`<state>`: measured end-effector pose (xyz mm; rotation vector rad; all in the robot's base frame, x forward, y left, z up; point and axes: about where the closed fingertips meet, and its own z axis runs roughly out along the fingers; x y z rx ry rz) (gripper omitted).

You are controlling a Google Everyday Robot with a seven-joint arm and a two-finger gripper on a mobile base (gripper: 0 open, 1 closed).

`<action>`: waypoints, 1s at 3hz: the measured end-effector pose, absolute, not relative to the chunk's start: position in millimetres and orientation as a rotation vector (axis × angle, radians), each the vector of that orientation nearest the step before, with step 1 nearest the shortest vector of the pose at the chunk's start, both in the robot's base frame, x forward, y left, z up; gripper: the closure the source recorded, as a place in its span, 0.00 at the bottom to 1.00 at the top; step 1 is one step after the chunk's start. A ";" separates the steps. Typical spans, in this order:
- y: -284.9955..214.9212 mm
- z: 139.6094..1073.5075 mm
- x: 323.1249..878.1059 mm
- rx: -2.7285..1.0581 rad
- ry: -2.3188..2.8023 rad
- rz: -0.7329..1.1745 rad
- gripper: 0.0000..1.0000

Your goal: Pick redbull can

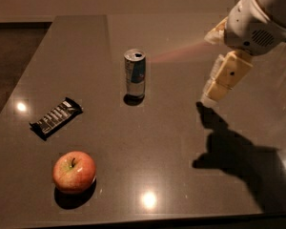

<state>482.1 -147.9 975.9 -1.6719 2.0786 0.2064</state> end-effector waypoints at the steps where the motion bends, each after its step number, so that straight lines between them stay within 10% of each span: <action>1: -106.7 978.4 503.4 -1.643 2.018 0.286 0.00; 3: -41.5 963.3 536.4 -1.591 1.953 0.385 0.00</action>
Offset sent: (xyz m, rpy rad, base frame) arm 0.0619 0.1060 -0.0043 0.2193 -0.0232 0.0291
